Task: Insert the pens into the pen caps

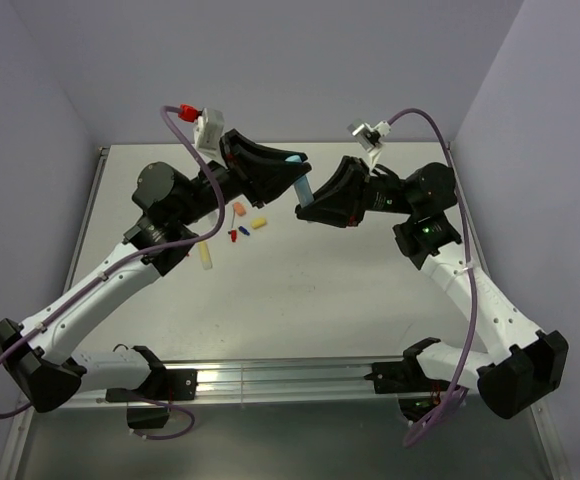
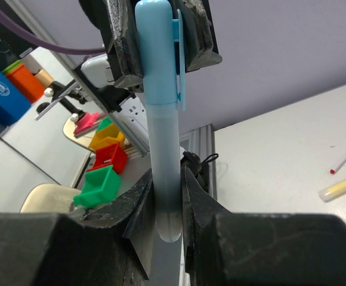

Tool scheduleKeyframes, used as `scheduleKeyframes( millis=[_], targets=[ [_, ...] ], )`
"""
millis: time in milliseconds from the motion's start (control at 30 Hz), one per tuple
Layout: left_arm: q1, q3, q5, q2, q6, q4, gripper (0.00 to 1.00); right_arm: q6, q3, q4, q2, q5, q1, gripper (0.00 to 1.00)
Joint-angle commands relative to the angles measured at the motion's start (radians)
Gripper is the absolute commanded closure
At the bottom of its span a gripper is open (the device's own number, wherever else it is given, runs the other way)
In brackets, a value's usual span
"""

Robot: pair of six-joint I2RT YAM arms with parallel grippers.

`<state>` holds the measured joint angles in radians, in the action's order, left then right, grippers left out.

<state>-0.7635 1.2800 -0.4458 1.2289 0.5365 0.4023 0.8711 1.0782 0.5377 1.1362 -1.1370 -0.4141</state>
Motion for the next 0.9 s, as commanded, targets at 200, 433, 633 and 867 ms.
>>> scheduleKeyframes(
  millis=[200,433,633,867],
  targets=[
    [-0.059,0.027,-0.064,0.101,0.006,-0.263,1.00,-0.253,0.163,-0.301,-0.033,0.374,-0.043,1.00],
    [-0.005,0.186,-0.031,0.158,0.017,-0.341,1.00,-0.339,0.149,-0.455,-0.055,0.473,-0.040,0.72],
    [0.078,0.272,-0.005,0.207,0.037,-0.399,1.00,-0.417,0.109,-0.640,-0.121,0.655,-0.031,0.45],
    [0.168,0.266,-0.008,0.293,0.063,-0.387,1.00,-0.439,0.025,-0.738,-0.216,0.848,-0.022,0.33]
  ],
)
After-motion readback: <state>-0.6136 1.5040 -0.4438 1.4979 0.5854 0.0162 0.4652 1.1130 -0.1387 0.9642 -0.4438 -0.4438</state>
